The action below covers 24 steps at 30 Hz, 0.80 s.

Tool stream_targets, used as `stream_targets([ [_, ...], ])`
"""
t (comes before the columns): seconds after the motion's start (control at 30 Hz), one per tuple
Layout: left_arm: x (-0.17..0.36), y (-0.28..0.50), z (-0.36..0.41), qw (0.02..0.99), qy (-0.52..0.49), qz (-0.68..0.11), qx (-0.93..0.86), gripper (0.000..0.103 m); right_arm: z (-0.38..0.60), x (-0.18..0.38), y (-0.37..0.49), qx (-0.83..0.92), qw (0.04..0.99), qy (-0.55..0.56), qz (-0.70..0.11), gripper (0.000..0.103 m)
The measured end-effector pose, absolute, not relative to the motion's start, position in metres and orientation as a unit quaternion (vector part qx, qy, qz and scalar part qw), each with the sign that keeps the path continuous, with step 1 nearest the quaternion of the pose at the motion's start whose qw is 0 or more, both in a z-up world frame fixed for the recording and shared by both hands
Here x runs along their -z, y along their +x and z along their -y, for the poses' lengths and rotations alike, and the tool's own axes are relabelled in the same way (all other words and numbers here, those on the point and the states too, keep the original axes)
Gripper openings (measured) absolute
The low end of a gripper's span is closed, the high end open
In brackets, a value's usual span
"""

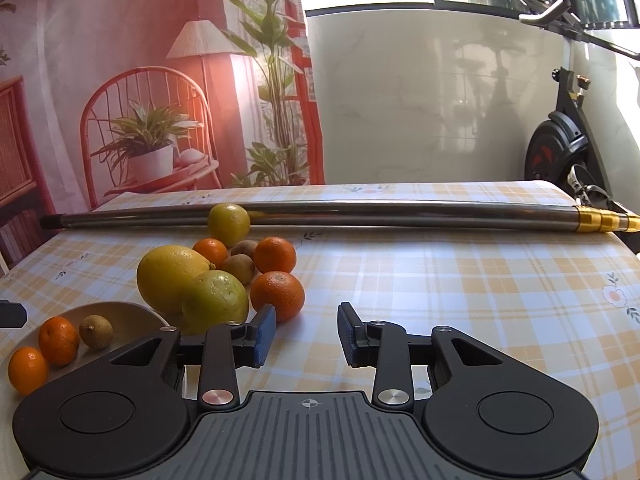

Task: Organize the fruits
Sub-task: 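Withdraw both grippers from the plate toward the fruit pile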

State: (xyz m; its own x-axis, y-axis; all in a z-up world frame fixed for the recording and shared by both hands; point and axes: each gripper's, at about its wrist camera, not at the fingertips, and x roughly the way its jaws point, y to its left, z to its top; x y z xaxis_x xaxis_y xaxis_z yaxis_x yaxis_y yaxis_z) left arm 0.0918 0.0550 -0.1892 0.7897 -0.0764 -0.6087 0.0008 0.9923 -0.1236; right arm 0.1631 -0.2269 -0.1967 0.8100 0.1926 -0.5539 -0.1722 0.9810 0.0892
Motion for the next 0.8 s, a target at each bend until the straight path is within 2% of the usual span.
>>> stream_targets([
  [0.8, 0.181, 0.096, -0.06, 0.945, -0.066, -0.321, 0.013, 0.042, 0.227, 0.198, 0.165, -0.098, 0.949, 0.024, -0.298, 0.032],
])
